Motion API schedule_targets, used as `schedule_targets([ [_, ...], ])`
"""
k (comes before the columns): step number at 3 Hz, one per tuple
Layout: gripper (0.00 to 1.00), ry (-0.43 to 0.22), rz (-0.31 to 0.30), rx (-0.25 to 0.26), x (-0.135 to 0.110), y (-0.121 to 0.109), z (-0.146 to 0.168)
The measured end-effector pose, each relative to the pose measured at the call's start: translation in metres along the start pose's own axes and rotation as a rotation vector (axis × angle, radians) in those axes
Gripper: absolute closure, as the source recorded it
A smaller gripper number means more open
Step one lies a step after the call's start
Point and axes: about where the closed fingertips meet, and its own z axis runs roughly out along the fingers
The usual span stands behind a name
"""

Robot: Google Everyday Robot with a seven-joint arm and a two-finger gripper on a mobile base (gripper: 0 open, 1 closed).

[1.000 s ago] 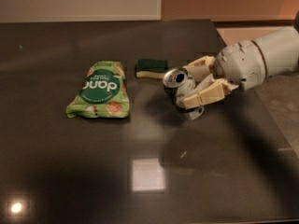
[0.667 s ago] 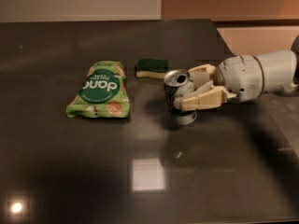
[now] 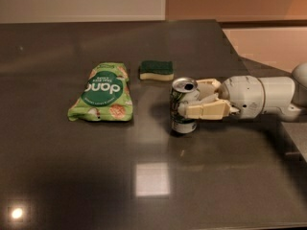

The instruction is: Place 7up can upright

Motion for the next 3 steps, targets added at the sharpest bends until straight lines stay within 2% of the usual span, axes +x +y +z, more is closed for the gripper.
schedule_targets([
  [1,0.13,-0.034,0.016,0.005,0.0101,-0.0037,-0.0014],
  [2,0.00,-0.021,-0.010,0.023,0.0163,-0.0024,-0.0013],
  [3,0.00,-0.021,-0.010,0.023,0.0163,-0.0024,-0.0012],
])
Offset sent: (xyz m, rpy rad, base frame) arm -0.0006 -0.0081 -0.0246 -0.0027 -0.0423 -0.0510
